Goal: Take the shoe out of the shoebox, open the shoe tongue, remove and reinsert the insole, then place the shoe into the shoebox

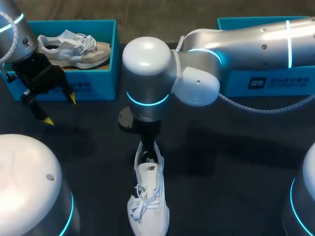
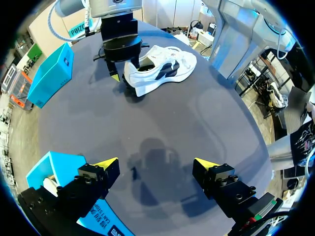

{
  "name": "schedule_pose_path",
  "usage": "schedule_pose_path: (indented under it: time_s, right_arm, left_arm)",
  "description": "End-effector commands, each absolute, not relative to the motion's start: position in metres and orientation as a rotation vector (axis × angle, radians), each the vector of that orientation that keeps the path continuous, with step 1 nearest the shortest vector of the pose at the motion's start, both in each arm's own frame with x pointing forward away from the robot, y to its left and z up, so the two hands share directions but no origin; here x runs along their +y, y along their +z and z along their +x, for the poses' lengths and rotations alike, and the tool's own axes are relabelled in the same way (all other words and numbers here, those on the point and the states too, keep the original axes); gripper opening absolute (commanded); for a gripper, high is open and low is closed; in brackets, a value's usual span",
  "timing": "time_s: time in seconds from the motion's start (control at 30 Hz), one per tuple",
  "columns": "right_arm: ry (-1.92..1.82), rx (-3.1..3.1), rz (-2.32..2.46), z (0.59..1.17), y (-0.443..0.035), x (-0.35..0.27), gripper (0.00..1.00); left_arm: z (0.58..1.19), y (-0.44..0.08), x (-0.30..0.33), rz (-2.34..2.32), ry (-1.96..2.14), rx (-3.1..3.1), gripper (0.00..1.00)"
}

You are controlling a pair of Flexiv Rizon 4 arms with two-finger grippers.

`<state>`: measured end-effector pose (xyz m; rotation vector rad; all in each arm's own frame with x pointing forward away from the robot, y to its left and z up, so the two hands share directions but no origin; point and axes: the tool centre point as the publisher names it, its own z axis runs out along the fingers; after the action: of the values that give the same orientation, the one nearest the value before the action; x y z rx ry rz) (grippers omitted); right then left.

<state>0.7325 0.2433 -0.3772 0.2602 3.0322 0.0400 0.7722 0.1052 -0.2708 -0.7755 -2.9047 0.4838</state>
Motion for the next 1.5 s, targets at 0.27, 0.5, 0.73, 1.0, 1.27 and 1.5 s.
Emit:
schedule_pose_path:
  time_s: [0.27, 0.5, 0.73, 1.0, 1.27, 1.5]
  right_arm:
    - [0.039, 3.018, 0.295, 0.733, -0.376, 0.243, 0.0]
    - [0.047, 2.933, 0.362, 0.742, -0.348, 0.232, 0.0]
    - [0.034, 2.859, 0.388, 0.755, -0.317, 0.222, 0.0]
    - [0.023, 2.873, 0.35, 0.763, -0.303, 0.219, 0.0]
    - [0.023, 2.873, 0.35, 0.763, -0.303, 0.219, 0.0]
    - [0.035, 2.856, 0.371, 0.768, -0.294, 0.214, 0.0]
  left_arm:
    - [0.772, -0.271, 0.106, -0.775, 0.481, -2.906, 1.0]
    - [0.772, -0.271, 0.106, -0.775, 0.481, -2.906, 1.0]
    - [0.772, -0.271, 0.106, -0.775, 0.481, -2.906, 1.0]
    - [0.772, -0.271, 0.106, -0.775, 0.481, -2.906, 1.0]
    - [0.772, -0.271, 0.106, -0.775, 0.481, -2.906, 1.0]
    - [0.772, -0.271, 0.106, -0.775, 0.481, -2.906, 1.0]
